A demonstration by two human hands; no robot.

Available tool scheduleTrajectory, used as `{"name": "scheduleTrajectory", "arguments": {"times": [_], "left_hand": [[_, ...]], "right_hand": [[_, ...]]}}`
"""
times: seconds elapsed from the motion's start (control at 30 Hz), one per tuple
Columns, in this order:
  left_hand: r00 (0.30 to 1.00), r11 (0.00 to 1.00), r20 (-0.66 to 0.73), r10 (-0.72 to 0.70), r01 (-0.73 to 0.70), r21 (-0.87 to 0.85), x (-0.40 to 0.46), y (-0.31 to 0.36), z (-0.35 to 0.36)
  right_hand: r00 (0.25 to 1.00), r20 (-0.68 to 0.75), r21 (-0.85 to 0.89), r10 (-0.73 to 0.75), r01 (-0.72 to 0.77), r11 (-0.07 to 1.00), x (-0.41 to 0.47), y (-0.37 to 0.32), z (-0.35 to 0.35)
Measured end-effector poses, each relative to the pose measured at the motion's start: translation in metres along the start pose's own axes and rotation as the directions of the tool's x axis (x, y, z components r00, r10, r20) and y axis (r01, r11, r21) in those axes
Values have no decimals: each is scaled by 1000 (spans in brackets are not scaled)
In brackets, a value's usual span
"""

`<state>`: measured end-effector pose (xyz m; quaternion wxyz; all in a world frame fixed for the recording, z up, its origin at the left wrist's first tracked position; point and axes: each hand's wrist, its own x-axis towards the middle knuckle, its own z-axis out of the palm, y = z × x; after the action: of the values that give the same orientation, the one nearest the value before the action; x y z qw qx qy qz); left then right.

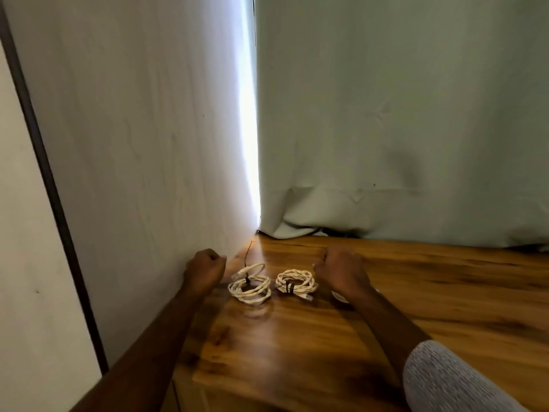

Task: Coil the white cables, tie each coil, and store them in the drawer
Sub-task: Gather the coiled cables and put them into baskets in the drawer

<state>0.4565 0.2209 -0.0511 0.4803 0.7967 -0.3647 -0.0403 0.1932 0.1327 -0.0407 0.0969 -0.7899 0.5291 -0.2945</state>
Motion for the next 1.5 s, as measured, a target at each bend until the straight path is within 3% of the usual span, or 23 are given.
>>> {"name": "scheduleTrajectory", "arguments": {"times": [0.07, 0.3, 0.6, 0.83, 1.07, 1.3, 1.5], "left_hand": [[991, 996, 124, -52, 44, 72, 6, -5, 1], [945, 979, 290, -154, 106, 175, 15, -5, 12], [916, 937, 387, -105, -39, 348, 25, -9, 31], [932, 959, 357, -60, -45, 280, 18, -9, 34], [969, 1000, 246, 2, 1, -11, 2, 5, 28], [958, 981, 286, 31, 26, -192, -17, 45, 32], [918, 965, 381, 111, -9, -261, -40, 85, 67]], "right_hand": [[999, 39, -43, 37, -35, 998, 4, -6, 4], [982, 162, -181, 99, -69, 981, 13, -22, 16], [952, 237, -168, 195, -158, 973, 24, -28, 22], [961, 187, -110, 201, -183, 977, 23, -30, 28], [982, 34, 7, 188, -188, 982, 18, -26, 17], [965, -119, 270, 234, -195, 943, 15, 5, -21], [925, -213, 347, 316, -230, 909, 3, 56, -60]]}}
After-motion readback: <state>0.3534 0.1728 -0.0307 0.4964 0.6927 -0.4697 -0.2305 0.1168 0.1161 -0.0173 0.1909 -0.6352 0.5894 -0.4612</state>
